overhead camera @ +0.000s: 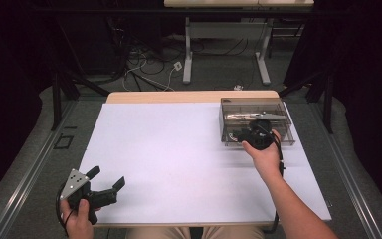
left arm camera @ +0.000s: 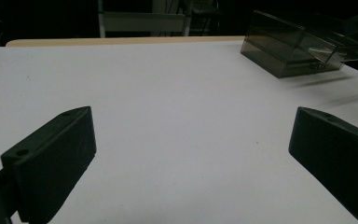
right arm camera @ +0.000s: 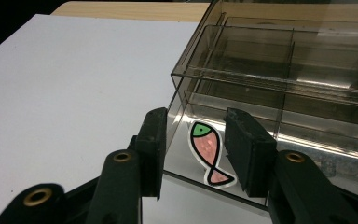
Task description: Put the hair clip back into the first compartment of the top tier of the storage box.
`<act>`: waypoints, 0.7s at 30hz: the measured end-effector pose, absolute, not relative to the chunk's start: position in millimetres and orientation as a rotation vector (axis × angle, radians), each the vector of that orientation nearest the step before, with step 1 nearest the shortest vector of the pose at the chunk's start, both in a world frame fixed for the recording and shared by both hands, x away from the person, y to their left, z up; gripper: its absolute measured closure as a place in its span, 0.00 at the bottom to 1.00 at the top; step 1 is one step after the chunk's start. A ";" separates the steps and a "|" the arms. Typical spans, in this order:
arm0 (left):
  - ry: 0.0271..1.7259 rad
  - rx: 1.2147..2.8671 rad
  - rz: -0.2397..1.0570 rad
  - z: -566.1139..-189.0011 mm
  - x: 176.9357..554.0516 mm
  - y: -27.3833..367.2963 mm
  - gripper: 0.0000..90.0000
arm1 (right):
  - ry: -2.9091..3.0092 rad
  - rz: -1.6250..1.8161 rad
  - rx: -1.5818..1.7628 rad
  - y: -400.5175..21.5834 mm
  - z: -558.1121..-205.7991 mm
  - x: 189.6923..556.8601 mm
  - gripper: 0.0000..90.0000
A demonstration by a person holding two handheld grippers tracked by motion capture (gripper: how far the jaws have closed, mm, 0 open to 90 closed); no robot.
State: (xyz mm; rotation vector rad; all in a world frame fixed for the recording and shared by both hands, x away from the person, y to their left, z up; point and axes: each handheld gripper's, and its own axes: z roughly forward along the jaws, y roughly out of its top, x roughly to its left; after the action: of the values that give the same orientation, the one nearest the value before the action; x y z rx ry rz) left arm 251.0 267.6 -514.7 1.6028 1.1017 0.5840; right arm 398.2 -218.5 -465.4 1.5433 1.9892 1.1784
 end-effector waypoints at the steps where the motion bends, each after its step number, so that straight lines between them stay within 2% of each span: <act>1: 1.102 1.607 0.583 -514.6 251.1 267.7 0.01 | 1.987 1.186 1.538 -218.2 -465.4 397.9 0.64; 4: 1.100 1.605 0.585 -515.0 251.8 266.9 0.01 | 1.981 1.195 1.527 -218.8 -463.7 396.1 0.60; 8: 1.100 1.607 0.584 -515.1 251.6 266.3 0.01 | 2.000 1.197 1.524 -217.2 -463.2 394.7 0.47; 18: 1.097 1.602 0.589 -514.6 250.0 267.5 0.01 | 2.007 1.164 1.449 -210.8 -462.4 388.5 0.22; 21: 1.098 1.597 0.589 -514.5 249.5 267.4 0.01 | 2.004 1.172 1.414 -210.3 -461.2 386.1 0.18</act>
State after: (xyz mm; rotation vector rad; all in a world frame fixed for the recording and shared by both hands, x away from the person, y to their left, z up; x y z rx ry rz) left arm 249.5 267.4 -514.5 1.5968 1.0981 0.5886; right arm 386.1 -210.3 -461.2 1.4137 2.0040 1.1716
